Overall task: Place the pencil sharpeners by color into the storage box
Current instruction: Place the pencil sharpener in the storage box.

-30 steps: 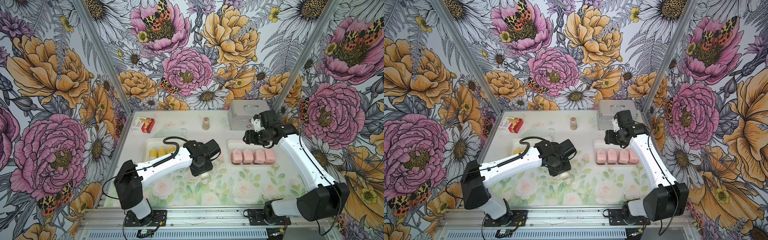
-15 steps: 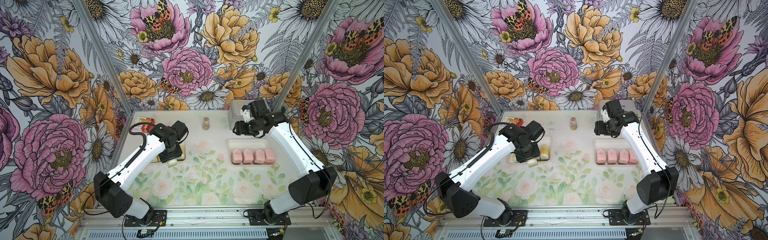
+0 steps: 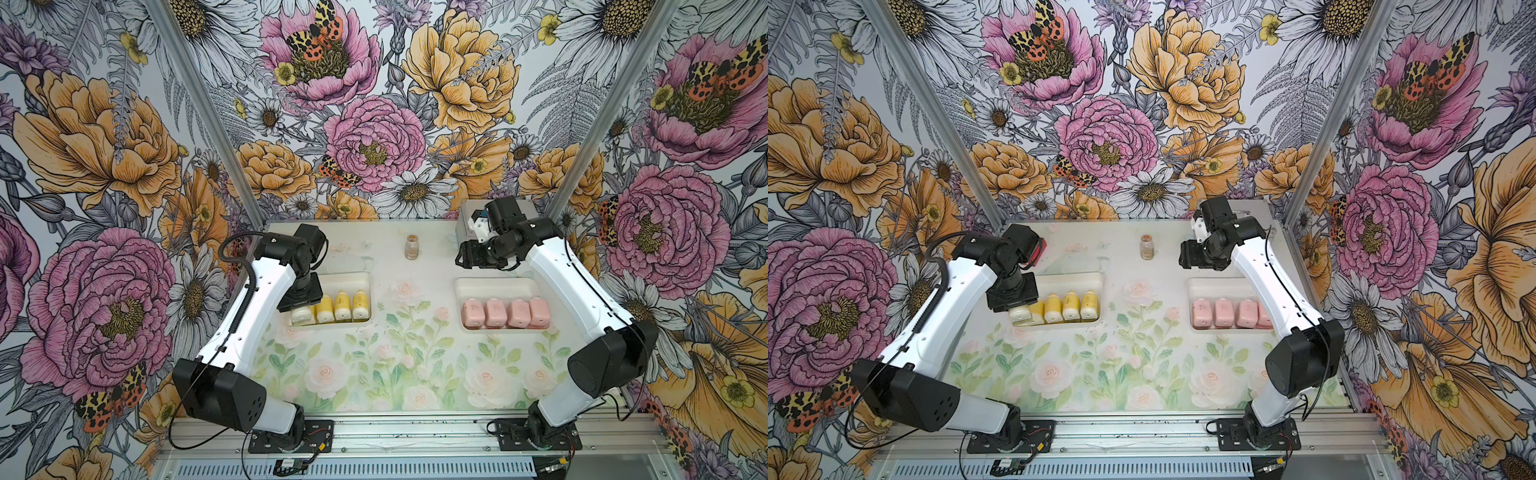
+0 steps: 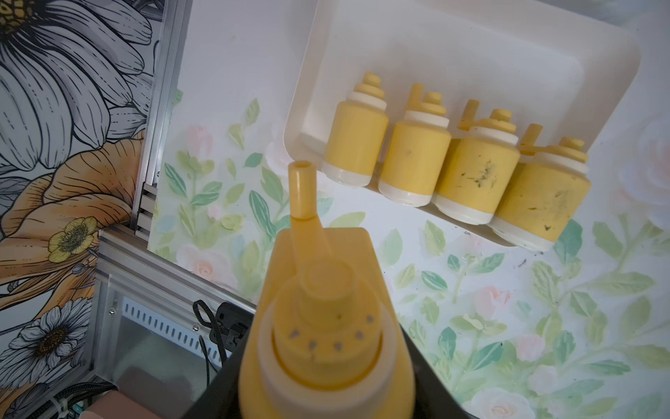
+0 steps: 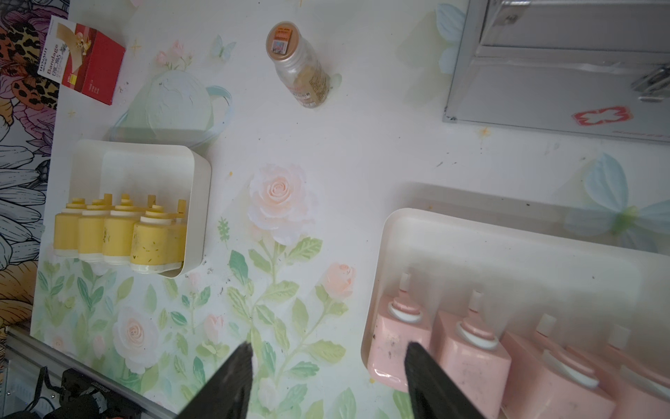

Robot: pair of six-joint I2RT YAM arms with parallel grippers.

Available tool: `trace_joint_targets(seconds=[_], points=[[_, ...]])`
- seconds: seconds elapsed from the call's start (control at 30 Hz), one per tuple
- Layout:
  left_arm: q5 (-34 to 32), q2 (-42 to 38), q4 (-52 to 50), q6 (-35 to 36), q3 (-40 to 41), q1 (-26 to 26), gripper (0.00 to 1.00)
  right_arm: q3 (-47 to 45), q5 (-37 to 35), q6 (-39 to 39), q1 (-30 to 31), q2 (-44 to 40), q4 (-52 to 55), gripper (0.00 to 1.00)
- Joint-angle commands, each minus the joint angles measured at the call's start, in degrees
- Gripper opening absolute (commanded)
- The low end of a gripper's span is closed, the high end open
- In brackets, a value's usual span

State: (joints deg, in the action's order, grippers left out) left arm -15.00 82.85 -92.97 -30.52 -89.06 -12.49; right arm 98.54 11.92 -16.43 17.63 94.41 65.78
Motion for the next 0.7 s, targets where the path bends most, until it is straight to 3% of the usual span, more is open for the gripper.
trace_joint_targets(seconds=[0.0,0.4,0.67], points=[[0.2,-1.3,3.4,7.4,-0.9,4.6,0.35,2.6,1.0,1.0,0.7,1.2,0.4,0.68],[9.8,2.9,11.7,21.0,1.8,18.8,0.35,5.9,3.2,2.5,1.7,3.8,1.2,0.68],[9.6,8.6,14.1,25.4,-0.3,20.9,0.36,7.2,3.9,3.2,1.7,5.7,1.5,0.68]])
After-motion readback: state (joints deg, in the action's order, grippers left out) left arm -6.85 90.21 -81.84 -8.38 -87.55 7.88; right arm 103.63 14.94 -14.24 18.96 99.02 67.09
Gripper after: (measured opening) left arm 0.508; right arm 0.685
